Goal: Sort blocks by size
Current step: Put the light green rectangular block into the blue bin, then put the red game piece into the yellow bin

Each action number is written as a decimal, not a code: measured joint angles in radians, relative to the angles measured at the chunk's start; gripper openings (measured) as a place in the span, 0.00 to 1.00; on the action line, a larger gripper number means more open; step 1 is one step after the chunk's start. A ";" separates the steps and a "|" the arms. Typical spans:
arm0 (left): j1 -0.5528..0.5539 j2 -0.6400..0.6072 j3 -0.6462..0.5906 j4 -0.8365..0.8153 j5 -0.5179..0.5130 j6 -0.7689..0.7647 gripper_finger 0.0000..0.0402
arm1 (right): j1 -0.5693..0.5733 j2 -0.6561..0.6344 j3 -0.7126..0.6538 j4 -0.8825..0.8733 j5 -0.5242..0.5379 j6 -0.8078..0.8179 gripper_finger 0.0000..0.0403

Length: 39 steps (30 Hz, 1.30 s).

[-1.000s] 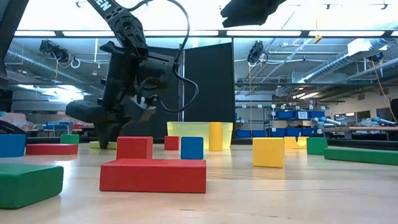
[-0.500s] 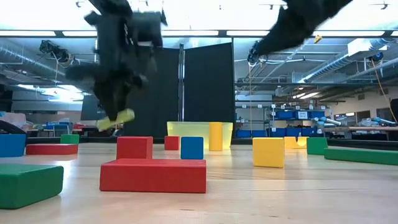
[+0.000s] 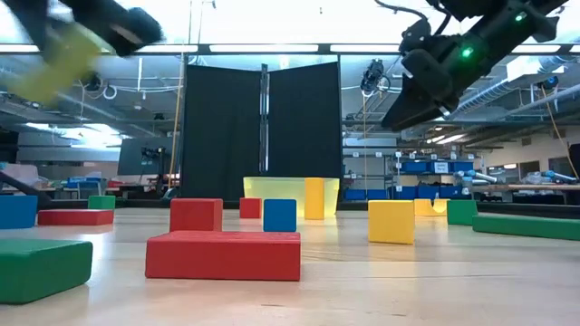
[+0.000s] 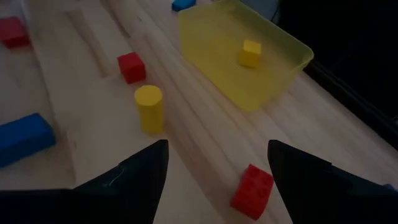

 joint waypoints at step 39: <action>-0.362 0.124 0.120 0.200 -0.381 -0.521 0.83 | -0.316 0.465 0.003 0.131 -0.118 0.066 0.75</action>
